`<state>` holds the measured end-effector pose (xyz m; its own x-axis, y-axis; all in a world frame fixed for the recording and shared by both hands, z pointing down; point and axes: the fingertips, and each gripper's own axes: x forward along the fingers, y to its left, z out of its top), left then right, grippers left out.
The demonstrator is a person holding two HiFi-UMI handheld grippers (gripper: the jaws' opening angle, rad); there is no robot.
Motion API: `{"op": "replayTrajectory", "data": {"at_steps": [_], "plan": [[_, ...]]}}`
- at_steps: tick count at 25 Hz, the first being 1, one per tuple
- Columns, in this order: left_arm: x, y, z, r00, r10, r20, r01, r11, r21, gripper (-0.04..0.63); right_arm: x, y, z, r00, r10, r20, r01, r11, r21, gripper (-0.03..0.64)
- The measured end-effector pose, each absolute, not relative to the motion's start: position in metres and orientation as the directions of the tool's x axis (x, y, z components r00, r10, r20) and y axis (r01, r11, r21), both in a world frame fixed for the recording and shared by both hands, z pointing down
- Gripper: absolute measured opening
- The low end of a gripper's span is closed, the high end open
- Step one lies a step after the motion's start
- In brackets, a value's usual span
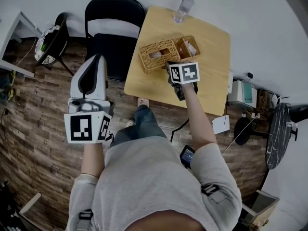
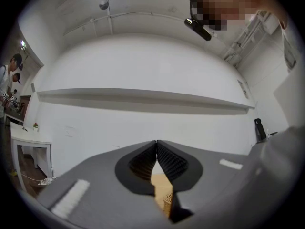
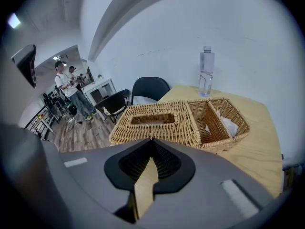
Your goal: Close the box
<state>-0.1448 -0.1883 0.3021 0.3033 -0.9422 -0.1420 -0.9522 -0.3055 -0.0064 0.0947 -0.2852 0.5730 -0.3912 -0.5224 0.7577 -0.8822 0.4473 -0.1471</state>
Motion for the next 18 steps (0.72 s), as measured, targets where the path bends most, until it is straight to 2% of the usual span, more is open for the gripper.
{"op": "replayTrajectory", "data": {"at_steps": [18], "plan": [[-0.1501,-0.1798,0.3059,0.329,-0.933,-0.145,-0.943,-0.332,-0.002,0.058,0.0920,-0.2831,0.5741,-0.337,-0.590,0.734,-0.911,0.401,-0.096,0.025]]}}
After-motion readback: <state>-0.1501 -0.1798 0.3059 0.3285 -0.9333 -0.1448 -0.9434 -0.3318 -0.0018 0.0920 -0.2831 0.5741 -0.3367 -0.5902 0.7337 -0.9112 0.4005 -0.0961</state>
